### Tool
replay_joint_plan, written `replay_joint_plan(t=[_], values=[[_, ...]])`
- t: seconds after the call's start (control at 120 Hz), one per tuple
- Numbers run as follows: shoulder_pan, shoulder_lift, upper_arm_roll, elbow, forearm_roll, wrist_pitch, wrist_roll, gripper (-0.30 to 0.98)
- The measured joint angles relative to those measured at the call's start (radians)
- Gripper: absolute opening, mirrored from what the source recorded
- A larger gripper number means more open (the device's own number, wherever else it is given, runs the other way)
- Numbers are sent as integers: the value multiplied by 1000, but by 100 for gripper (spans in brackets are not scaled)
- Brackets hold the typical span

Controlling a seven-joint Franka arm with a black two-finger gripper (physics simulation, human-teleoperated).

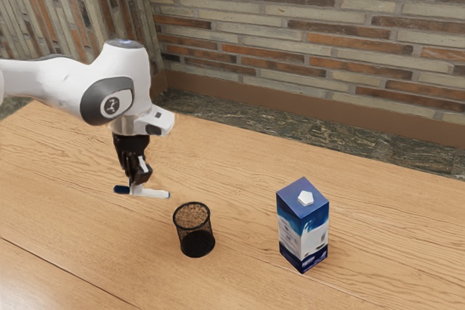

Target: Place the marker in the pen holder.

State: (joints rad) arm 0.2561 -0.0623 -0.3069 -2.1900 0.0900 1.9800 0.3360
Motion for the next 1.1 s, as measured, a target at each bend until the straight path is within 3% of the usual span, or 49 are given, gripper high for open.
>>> replay_joint_plan(t=[0.075,0.25,0.633,0.8,0.933,1.1], values=[[42,-8,-1,-2,-2,-16,-9,-8],[-51,-12,-4,-1,-4,-37,-27,-8],[-67,-22,-44,39,-6,-78,-56,-6],[-136,62,-61,97,-4,-94,-73,-4],[-167,111,-62,110,-8,-99,-80,11],[-166,102,-38,142,-16,-113,-86,41]])
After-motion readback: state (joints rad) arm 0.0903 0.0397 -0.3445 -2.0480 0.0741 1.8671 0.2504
